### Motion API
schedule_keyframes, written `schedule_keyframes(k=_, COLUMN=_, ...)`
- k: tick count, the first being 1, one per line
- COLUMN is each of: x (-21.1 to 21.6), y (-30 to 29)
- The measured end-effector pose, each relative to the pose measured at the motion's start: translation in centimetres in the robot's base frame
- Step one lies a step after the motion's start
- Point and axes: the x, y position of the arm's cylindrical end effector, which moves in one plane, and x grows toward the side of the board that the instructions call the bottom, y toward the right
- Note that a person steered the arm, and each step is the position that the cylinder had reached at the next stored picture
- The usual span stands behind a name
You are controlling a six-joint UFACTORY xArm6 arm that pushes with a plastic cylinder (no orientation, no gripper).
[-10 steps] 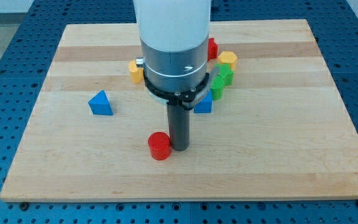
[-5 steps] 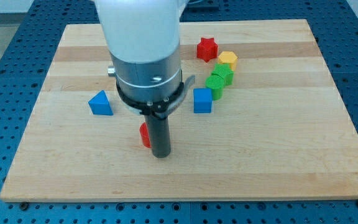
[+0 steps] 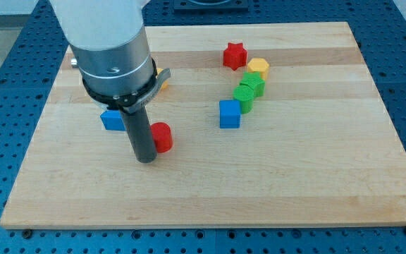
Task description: Place the red circle left to the green circle
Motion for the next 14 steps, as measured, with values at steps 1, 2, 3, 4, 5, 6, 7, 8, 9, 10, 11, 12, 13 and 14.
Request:
schedule_keyframes(k=1, x=-1.0, y=0.1)
schedule_keyframes(k=2, x=-2.7, y=0.3)
schedule_keyframes(k=3, x=-4.2, y=0.7)
schedule_keyframes(k=4, x=-4.8, y=2.0)
schedule_keyframes(k=5, x=-5.5, y=3.3)
schedule_keyframes(k=6, x=-6.6, y=4.1)
schedule_keyframes(k=7, x=-7.5, y=5.0)
schedule_keyframes(k=8, x=-8.5, y=5.8)
schedule_keyframes(k=9, x=-9.5, y=6.3)
schedule_keyframes(k=10, x=-10.2, y=6.6)
schedule_keyframes(k=11, x=-10.2, y=6.6)
schedule_keyframes(k=12, x=-10.2, y=6.4)
schedule_keyframes(k=13, x=-10.2, y=5.4)
schedule_keyframes(k=14, x=-9.4, y=4.1)
